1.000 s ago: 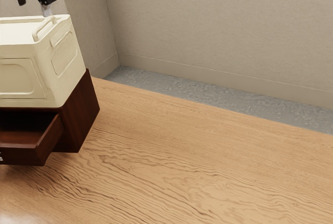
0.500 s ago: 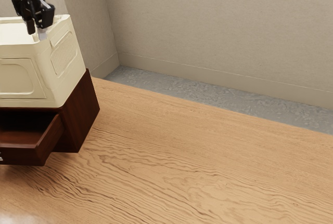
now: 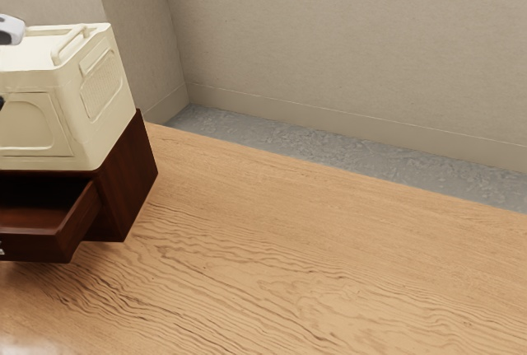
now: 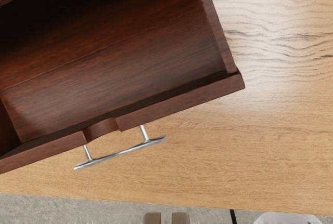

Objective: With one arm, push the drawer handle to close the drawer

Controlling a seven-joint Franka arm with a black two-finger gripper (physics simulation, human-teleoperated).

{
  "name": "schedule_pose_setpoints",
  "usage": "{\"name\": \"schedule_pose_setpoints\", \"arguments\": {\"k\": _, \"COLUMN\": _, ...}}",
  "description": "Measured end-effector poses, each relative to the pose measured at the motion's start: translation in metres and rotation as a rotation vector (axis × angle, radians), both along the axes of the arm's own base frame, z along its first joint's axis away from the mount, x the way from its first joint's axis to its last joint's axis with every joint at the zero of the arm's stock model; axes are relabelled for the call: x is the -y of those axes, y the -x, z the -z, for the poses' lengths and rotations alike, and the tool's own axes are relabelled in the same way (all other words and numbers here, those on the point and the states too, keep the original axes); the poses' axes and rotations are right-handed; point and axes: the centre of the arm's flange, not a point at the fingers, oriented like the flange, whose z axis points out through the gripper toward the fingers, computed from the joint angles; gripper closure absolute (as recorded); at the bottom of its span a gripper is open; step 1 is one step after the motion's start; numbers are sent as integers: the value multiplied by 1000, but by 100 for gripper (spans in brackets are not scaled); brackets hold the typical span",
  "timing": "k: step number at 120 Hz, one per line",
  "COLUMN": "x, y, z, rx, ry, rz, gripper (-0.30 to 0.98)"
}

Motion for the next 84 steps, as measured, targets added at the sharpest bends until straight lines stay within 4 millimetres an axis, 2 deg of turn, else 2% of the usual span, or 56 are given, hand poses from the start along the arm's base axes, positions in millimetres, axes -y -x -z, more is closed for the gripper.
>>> {"name": "schedule_pose_setpoints", "arguments": {"k": 10, "x": -12, "y": 14, "z": 23, "rx": -7, "ry": 3, "rz": -27, "gripper": 77}}
{"name": "schedule_pose_setpoints", "arguments": {"k": 37, "x": -35, "y": 28, "z": 79, "rx": -33, "ry": 2, "rz": -103, "gripper": 78}}
{"name": "schedule_pose_setpoints", "arguments": {"k": 51, "x": -44, "y": 34, "z": 98, "rx": -42, "ry": 16, "rz": -135, "gripper": 78}}
{"name": "schedule_pose_setpoints", "arguments": {"k": 61, "x": -53, "y": 49, "z": 104, "rx": -31, "ry": 26, "rz": -172, "gripper": 78}}
{"name": "schedule_pose_setpoints", "arguments": {"k": 84, "x": -54, "y": 79, "z": 130, "rx": -1, "ry": 38, "rz": -221, "gripper": 78}}
